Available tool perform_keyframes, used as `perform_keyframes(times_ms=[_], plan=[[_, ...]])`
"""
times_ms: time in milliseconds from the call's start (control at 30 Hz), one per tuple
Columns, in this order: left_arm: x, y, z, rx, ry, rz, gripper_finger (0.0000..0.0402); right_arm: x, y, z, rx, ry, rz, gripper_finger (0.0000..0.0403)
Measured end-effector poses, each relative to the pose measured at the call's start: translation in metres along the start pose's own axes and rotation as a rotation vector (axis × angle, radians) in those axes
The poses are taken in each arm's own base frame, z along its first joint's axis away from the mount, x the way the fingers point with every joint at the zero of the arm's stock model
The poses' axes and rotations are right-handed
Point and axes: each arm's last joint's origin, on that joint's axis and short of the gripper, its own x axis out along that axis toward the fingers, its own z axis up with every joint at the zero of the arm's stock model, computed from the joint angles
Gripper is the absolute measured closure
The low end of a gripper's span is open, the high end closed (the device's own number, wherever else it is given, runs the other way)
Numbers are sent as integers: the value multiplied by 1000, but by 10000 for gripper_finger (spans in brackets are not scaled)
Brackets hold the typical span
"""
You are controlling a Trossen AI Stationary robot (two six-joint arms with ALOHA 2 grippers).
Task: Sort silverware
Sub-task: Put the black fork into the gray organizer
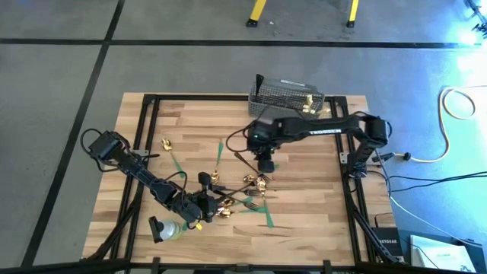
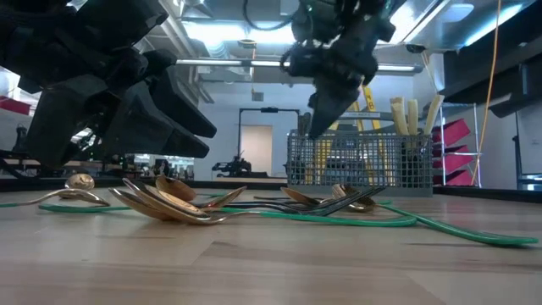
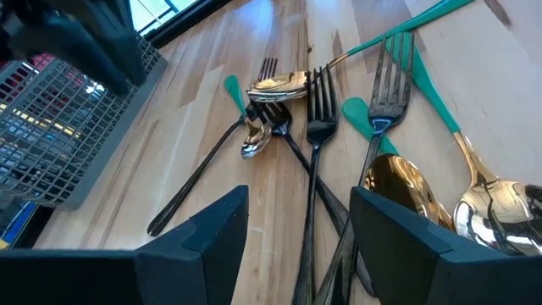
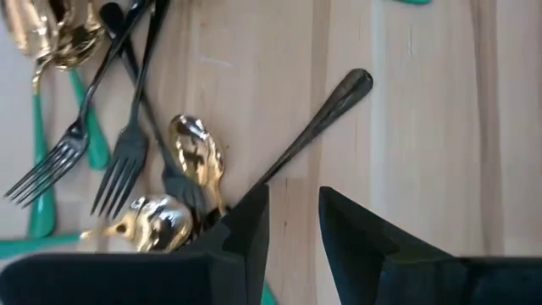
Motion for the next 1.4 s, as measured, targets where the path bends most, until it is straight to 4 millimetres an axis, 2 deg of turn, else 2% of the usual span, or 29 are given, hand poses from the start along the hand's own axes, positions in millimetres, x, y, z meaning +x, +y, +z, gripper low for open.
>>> perform_keyframes(times_ms=[133, 267, 367, 467, 600, 933, 1033, 1233, 1400], plan=[[0, 0, 0, 1, 1, 0, 210, 17, -4, -11, -11, -11, 9, 315], [0, 0, 0, 1, 1, 0, 210, 36, -13, -36, 82, -56, -5, 315], [0, 0, 0, 0, 0, 0, 210, 46, -16, -44, 136, -140, -12, 315], [0, 0, 0, 0, 0, 0, 210, 51, -14, -49, 157, -170, -8, 315], [0, 0, 0, 0, 0, 0, 210, 60, 1, -58, 140, -148, -29, 315], [0, 0, 0, 0, 0, 0, 210, 66, 52, -52, 83, -228, -202, 315], [0, 0, 0, 1, 0, 0, 210, 67, 53, -55, 117, -209, -280, 315], [3, 3, 0, -4, 7, 9, 210, 67, 53, -53, 146, -230, -257, 315], [5, 5, -1, -10, 13, 15, 210, 75, 52, -58, 180, -206, -251, 315]])
